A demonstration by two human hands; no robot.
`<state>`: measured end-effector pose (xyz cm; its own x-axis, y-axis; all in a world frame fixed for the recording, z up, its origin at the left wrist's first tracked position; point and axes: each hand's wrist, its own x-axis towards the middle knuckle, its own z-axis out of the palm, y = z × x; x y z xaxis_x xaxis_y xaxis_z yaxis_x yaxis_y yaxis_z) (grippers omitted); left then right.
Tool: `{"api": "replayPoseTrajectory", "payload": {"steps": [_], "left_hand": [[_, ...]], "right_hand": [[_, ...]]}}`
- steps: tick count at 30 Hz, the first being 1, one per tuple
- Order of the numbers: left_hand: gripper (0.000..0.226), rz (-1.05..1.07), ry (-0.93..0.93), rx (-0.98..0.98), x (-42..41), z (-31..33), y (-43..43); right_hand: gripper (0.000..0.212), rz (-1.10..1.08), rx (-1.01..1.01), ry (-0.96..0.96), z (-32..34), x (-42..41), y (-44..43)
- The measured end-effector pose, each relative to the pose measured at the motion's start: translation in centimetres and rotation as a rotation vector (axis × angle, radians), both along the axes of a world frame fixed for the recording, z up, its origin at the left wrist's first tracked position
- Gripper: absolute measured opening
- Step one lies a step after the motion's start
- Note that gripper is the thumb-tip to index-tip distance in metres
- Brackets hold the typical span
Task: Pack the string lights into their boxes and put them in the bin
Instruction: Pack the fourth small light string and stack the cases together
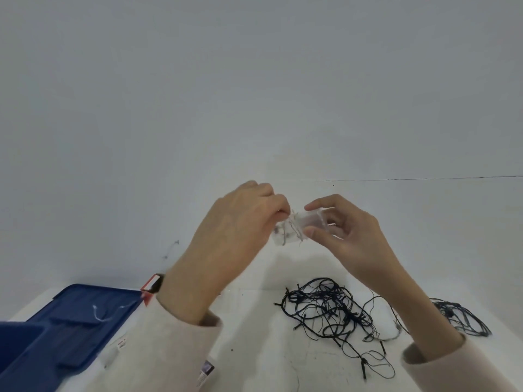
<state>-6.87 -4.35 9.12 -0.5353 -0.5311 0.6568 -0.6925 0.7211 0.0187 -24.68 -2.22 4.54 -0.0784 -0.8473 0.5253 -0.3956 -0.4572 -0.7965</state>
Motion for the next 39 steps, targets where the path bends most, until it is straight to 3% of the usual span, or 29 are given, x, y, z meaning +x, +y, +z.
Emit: {"api": "replayPoseTrajectory", "payload": {"steps": [3,7,12,17,23,28,32,35,39], "left_hand": [[0.02,-0.095,0.059,0.03,0.6,-0.1,-1.9],[0.008,-0.25,0.314,0.372,0.9,-0.3,-2.4],[0.034,-0.423,0.687,0.767,-0.1,-2.5,-2.1],[0.014,-0.443,0.979,1.067,-2.1,-5.5,-0.5],[0.028,-0.315,1.066,1.053,-3.2,-6.8,0.9],[0.013,-0.1,0.777,0.902,-2.7,-6.9,1.1],[0.017,-0.019,0.531,0.796,-2.1,-6.1,2.3],[0.024,0.104,0.229,0.555,-1.5,-5.0,3.0],[0.03,0.161,-0.042,0.283,-0.8,-2.6,3.0]], "right_hand": [[0.028,0.105,0.083,-0.08,0.5,-0.3,0.5],[0.031,0.319,0.186,-0.236,1.0,-0.8,0.8],[0.028,0.526,0.197,-0.618,1.3,-0.2,0.4],[0.03,0.432,0.163,-0.858,1.2,0.6,-0.3],[0.024,0.193,0.104,-0.875,0.3,0.9,-0.8],[0.022,-0.044,-0.005,-0.617,0.0,1.0,-0.8],[0.025,-0.213,-0.104,-0.348,-0.5,1.0,-1.1],[0.021,-0.275,-0.152,-0.126,-1.1,0.7,-1.2],[0.022,-0.231,-0.094,0.128,-1.7,0.2,-1.2]]}}
